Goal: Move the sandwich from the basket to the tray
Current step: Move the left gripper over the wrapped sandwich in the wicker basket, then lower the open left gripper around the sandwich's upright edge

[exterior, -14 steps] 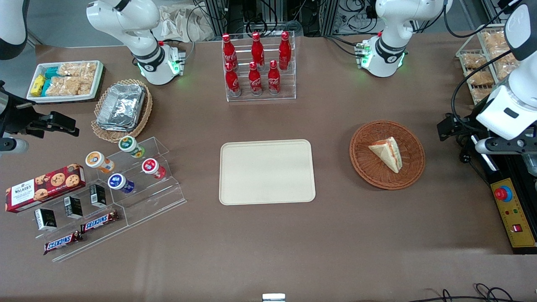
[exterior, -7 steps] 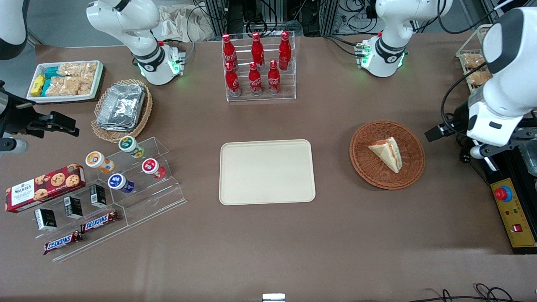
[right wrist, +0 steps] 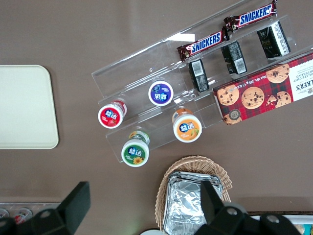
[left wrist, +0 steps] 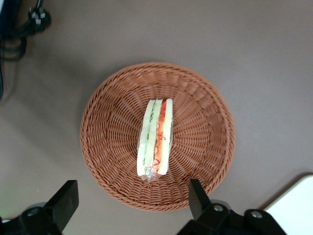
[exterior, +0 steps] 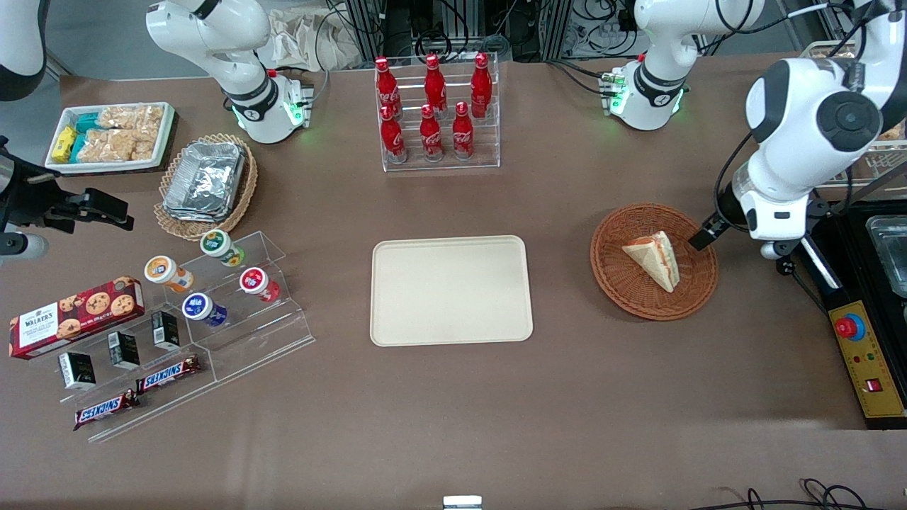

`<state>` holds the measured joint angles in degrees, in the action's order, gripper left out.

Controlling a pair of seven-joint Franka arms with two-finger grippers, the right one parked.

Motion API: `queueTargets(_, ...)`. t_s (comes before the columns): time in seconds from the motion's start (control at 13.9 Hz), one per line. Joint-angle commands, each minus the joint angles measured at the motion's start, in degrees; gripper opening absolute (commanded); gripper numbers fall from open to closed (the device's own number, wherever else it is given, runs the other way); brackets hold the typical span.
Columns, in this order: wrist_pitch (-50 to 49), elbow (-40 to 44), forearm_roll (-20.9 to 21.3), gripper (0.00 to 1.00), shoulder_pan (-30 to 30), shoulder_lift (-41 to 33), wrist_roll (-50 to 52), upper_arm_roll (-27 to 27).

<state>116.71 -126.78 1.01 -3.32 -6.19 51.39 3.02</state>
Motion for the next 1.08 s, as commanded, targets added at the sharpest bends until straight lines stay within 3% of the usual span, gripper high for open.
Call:
queueTargets(0.0, 3.7, -2.0, -0.4, 1.0, -0.4, 1.1, 2.7, 0.2)
queueTargets(1.01, 27.8, -18.7, -0.5, 1.0, -3.6, 4.1, 8.4, 0.2)
